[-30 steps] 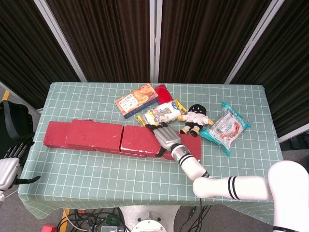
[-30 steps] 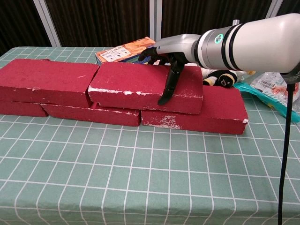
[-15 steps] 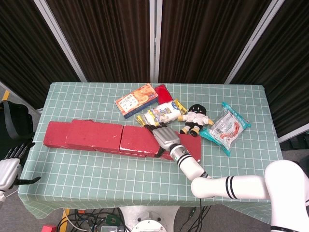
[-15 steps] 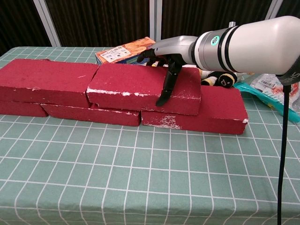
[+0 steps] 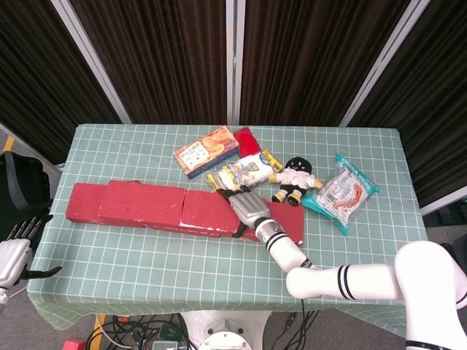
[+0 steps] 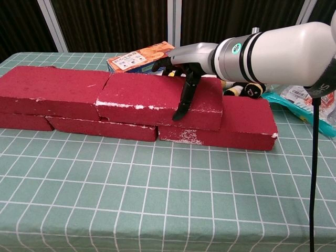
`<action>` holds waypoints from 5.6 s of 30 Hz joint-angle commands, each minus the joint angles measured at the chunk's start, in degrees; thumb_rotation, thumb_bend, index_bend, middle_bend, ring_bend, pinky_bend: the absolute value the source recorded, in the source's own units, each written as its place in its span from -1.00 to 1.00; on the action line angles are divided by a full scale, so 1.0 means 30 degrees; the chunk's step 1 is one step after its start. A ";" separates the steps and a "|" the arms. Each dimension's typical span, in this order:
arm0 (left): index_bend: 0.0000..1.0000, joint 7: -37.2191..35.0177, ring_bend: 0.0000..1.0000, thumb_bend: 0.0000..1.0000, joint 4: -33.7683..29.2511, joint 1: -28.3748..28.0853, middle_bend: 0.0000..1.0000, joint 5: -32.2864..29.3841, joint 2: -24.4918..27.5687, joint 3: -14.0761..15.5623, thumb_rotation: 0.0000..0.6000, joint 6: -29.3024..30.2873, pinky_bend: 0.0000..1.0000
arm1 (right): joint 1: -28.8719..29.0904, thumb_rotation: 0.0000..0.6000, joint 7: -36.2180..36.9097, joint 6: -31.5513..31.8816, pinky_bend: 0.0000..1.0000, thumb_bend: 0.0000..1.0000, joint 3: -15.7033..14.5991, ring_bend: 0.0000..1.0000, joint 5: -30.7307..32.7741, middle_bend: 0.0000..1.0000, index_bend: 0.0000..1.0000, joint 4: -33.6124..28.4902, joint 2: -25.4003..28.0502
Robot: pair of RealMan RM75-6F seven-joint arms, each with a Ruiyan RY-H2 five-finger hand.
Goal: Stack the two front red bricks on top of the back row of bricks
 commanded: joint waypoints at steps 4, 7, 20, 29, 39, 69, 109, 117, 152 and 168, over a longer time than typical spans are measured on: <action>-0.95 0.0035 -1.00 -0.94 -0.0016 0.0013 -1.00 0.0021 0.0027 0.0012 1.00 0.0034 -1.00 | 0.0018 1.00 0.0192 -0.0095 -1.00 -0.96 0.0028 -0.53 -0.0003 -0.44 -1.00 0.0163 -0.0035; -0.95 0.0065 -1.00 -0.94 -0.0055 0.0013 -1.00 -0.0005 0.0056 0.0012 1.00 0.0016 -1.00 | 0.0037 1.00 0.0255 -0.0155 -1.00 -0.96 0.0011 -0.53 -0.0024 -0.44 -1.00 0.0173 -0.0007; -0.95 0.0050 -1.00 -0.94 -0.0013 0.0010 -1.00 -0.0034 0.0035 0.0031 1.00 -0.0036 -1.00 | 0.0151 1.00 0.0438 -0.0442 -1.00 -0.96 -0.0155 -0.53 0.0004 -0.48 -1.00 0.0321 0.0003; -0.95 0.0039 -1.00 -0.94 0.0009 -0.0004 -1.00 -0.0043 0.0015 0.0018 1.00 -0.0046 -1.00 | 0.0179 1.00 0.0640 -0.0540 -1.00 -0.96 -0.0202 -0.56 -0.0176 -0.51 -1.00 0.0377 0.0005; -0.95 0.0014 -1.00 -0.94 0.0002 -0.0028 -1.00 -0.0018 0.0024 0.0032 1.00 -0.0081 -1.00 | 0.0100 1.00 0.0851 -0.0436 -1.00 -0.96 -0.0184 -0.58 -0.0693 -0.52 -1.00 0.0326 0.0123; -0.95 0.0094 -1.00 -0.94 0.0000 -0.0035 -1.00 -0.0120 0.0043 0.0120 1.00 -0.0315 -1.00 | 0.0214 1.00 0.0964 -0.0685 -1.00 -0.96 -0.0383 -0.60 -0.1075 -0.53 -1.00 0.0881 -0.0205; -0.95 0.1384 -1.00 -0.94 -0.1336 -0.0038 -1.00 -0.0156 0.0377 -0.0192 1.00 0.0216 -1.00 | -0.6792 1.00 0.6166 0.3861 -1.00 -1.00 -0.1827 -1.00 -1.0342 -1.00 -1.00 -0.6785 0.7892; -0.95 0.2408 -1.00 -0.94 -0.2050 -0.0081 -1.00 -0.0395 0.0304 -0.0166 1.00 -0.0067 -1.00 | -0.9991 1.00 0.9347 0.5603 -1.00 -1.00 -0.2695 -1.00 -1.4644 -1.00 -1.00 -0.4395 0.8113; -0.95 0.1942 -1.00 -0.94 -0.1393 -0.0328 -1.00 -0.0622 0.0062 -0.0158 1.00 -0.0785 -1.00 | -0.6956 1.00 0.4851 0.1071 -1.00 -1.00 -0.0238 -1.00 -1.0746 -1.00 -1.00 0.0794 0.1094; -0.95 0.2100 -1.00 -0.94 -0.1528 -0.0421 -1.00 -0.0550 0.0078 -0.0135 1.00 -0.0853 -1.00 | -0.7200 1.00 0.5034 0.0896 -1.00 -1.00 0.0076 -1.00 -1.0867 -1.00 -1.00 0.0159 0.1953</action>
